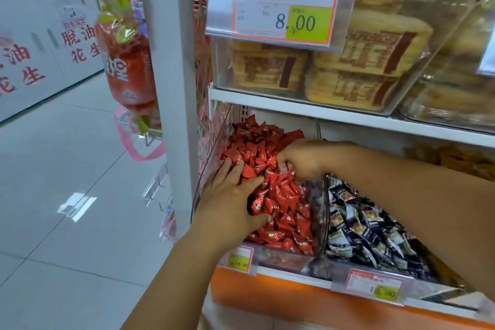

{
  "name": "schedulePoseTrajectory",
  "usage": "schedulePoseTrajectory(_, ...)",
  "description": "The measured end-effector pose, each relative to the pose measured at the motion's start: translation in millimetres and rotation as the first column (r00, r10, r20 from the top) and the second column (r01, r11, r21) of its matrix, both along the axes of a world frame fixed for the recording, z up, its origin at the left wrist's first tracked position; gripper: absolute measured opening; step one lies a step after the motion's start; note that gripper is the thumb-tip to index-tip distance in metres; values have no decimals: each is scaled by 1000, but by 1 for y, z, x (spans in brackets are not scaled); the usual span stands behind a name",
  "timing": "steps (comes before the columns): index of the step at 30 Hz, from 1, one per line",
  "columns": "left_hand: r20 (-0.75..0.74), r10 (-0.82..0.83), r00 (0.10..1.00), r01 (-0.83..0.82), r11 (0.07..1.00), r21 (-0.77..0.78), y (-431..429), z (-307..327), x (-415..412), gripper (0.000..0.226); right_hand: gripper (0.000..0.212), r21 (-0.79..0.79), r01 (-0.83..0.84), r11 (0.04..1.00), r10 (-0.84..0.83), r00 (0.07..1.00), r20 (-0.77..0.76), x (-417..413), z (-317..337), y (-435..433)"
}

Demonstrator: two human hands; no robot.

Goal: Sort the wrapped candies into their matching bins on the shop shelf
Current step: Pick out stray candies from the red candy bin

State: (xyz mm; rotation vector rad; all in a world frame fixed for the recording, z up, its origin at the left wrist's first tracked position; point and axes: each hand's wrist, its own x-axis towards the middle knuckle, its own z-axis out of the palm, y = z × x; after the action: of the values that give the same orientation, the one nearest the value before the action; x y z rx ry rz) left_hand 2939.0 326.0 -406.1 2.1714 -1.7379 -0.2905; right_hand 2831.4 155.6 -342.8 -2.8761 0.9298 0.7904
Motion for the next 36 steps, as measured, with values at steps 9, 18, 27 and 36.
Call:
schedulePoseTrajectory(9, -80, 30, 996, -32, 999, -25, -1, 6, -1, 86, 37, 333, 117, 936, -263, 859, 438, -13, 17, -5)
schedulePoseTrajectory(18, -66, 54, 996, -72, 946, -317, -6, 8, -16, 70, 33, 518, 58, 853, -398, 715, 575, -12, 21, 13)
schedulePoseTrajectory(27, 73, -66, 995, 80, 975, -208, -10, 2, -33, 40, 30, -32, 22, 999, -23, 999, -44, -14, 23, 17)
schedulePoseTrajectory(36, 24, 27, 999, -22, 981, -191, -16, 2, -27, 34, 78, -101, 18, 995, -54, 928, -368, 12, 2, 5)
